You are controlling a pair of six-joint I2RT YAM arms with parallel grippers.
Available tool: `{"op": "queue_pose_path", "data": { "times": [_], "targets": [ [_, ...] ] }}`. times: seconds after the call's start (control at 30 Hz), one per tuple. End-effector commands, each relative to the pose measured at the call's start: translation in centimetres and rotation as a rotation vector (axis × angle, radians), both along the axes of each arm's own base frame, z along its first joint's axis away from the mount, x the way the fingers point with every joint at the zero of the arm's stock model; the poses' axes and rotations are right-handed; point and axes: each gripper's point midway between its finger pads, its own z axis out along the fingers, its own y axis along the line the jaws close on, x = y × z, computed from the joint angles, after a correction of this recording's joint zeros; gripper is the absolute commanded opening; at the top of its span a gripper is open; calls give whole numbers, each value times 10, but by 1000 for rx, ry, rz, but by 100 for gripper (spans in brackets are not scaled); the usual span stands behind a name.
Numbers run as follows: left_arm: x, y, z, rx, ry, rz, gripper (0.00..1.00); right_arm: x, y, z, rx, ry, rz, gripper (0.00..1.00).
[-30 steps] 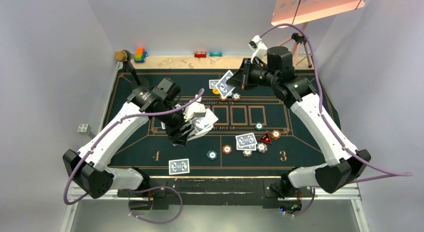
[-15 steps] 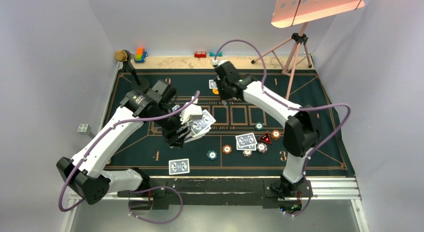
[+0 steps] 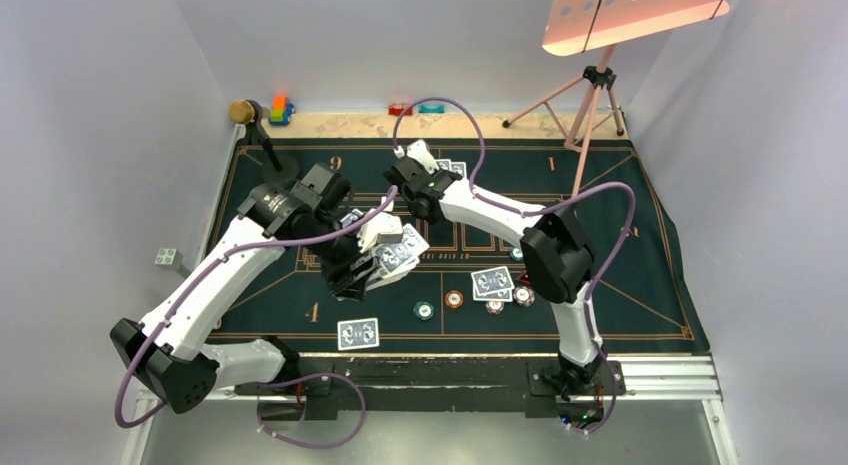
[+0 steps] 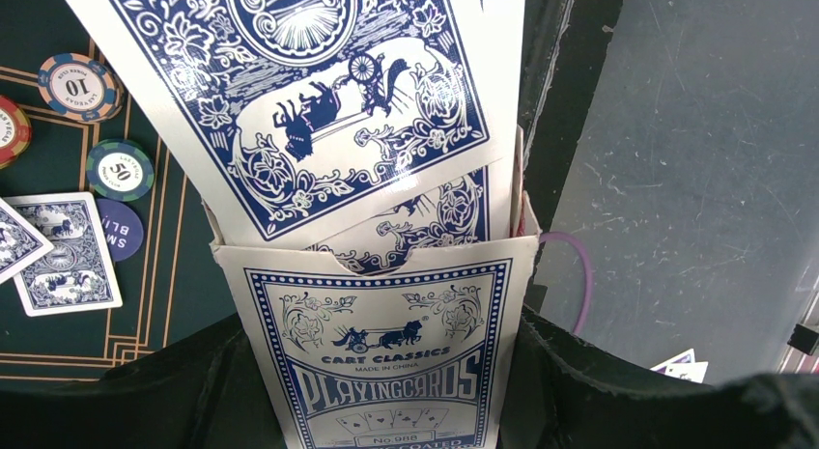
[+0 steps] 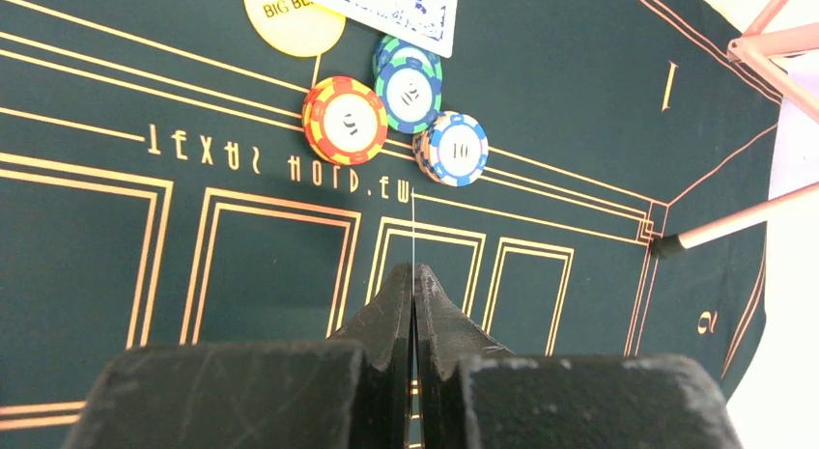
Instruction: Distribute texas hold em gaming equipment
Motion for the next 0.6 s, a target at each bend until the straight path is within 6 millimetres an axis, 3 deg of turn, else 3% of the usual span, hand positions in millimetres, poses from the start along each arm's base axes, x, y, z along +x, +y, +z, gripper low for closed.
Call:
{"op": "queue_pose_path", "data": {
  "times": [0.0, 0.13, 0.57],
  "targets": [
    [-5, -2, 9, -37, -12, -7, 0, 6, -3, 3, -37, -74, -68, 0],
    [-5, -2, 11, -41, -15, -5, 0, 6, 2, -10, -71, -82, -93, 0],
    [-5, -2, 11, -39, -10, -2, 0, 1, 53, -59, -47, -25, -27, 0]
  ]
}}
